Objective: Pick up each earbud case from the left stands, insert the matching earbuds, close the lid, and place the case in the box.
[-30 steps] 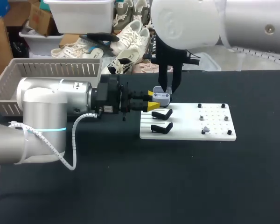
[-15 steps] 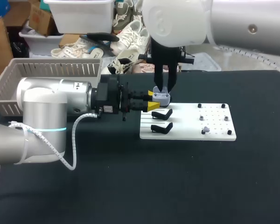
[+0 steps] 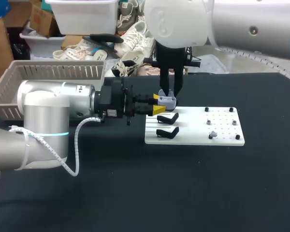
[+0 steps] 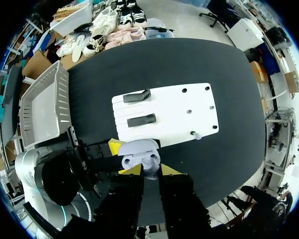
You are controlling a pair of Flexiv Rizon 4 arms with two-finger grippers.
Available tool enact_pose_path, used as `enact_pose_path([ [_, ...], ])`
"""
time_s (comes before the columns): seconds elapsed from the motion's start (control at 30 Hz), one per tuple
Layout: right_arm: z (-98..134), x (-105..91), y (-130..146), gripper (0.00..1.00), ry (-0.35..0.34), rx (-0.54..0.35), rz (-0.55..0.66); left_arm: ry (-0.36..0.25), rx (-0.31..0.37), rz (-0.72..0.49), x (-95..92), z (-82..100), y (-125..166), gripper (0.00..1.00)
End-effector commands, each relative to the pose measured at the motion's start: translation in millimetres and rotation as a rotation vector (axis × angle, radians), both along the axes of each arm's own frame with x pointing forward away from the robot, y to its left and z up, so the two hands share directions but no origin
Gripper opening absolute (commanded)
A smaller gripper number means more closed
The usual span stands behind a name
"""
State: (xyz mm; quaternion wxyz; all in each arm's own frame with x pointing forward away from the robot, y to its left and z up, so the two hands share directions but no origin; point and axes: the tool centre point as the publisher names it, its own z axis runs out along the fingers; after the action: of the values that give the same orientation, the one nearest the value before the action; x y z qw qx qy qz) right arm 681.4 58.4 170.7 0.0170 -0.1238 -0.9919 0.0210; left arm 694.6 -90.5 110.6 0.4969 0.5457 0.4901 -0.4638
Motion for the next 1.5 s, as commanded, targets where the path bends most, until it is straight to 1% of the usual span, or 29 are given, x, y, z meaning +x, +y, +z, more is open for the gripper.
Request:
enact_pose_path([
  [0.03,-3,2.4,1,0.00,0.009,-0.008,-0.003,-0.001,-0.002,-0.001,0.7,-0.5,0,0.00],
  [0.37,-6,3.4,0,0.00,0.006,-0.014,-0.004,-0.001,-0.002,-0.001,0.7,-0.5,0,0.00],
  [1.1,-17,6.2,1,0.00,0.027,-0.034,0.004,-0.001,-0.002,-0.001,0.7,-0.5,0,0.00],
  [1.13,-17,6.5,1,0.09,0.027,-0.035,0.004,-0.001,-0.002,-0.001,0.7,-0.5,0,0.00],
  [1.17,-17,6.6,1,0.21,0.027,-0.036,0.004,-0.001,-0.002,-0.001,0.7,-0.5,0,0.00],
  [1.2,-17,6.7,1,0.28,0.026,-0.037,0.005,-0.001,-0.002,-0.001,0.7,-0.5,0,0.00],
  [1.27,-17,6.5,1,0.35,0.023,-0.035,0.006,-0.001,-0.002,-0.001,0.7,-0.5,0,0.00],
  [1.33,-16,5.8,2,0.45,0.016,-0.033,0.007,-0.001,-0.002,-0.001,0.7,-0.5,0,0.00],
  [1.37,-14,4.6,2,0.49,0.010,-0.028,0.007,-0.001,-0.002,-0.001,0.7,-0.5,0,0.00],
  [1.4,-12,2.9,2,0.49,-0.001,-0.023,0.008,-0.001,-0.002,-0.001,0.7,-0.5,0,0.00],
  [1.5,0,-6.4,0,0.47,-0.034,-0.007,0.005,-0.001,-0.002,-0.001,0.7,-0.5,0,0.00],
])
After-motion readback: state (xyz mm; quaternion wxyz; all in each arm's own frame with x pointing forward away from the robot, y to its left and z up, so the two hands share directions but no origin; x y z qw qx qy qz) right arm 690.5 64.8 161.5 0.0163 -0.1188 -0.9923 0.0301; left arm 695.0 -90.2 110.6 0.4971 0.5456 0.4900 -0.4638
